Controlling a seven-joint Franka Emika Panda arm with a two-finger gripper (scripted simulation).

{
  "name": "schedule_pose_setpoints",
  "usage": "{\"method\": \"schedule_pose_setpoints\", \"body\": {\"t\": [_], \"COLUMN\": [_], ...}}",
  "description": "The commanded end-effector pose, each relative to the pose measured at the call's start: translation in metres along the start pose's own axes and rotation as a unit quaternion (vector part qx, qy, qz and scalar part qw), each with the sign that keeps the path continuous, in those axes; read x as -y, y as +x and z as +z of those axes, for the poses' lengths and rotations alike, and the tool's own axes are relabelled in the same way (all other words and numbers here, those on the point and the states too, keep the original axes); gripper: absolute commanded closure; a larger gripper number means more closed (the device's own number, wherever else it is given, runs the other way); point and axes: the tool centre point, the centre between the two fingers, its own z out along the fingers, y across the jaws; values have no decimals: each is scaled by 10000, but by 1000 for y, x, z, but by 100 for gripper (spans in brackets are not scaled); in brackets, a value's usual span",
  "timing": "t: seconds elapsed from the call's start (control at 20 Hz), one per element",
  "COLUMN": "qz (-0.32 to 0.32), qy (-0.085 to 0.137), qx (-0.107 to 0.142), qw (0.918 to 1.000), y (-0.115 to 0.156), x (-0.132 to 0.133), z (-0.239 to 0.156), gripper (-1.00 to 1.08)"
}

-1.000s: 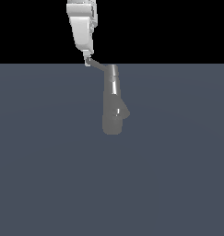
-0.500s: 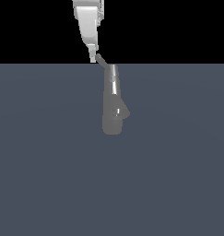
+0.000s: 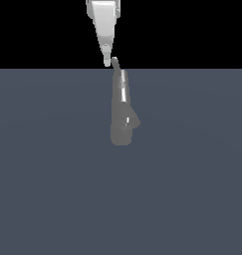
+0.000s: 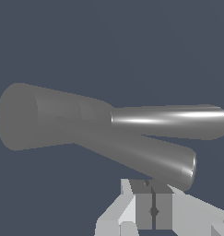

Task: Turn on the faucet by rotating a designated handle.

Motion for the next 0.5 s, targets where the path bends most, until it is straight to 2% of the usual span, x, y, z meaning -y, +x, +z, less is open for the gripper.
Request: {"method": "schedule_pose_setpoints", "body": {"t": [0.0, 0.45], "qz": [94, 123], "qy": [-13, -25], "qx": [-13, -18], "qw": [10000, 9999], "y": [28, 93], "x": [-2, -7], "z": [1, 2], "gripper": [108, 108]}}
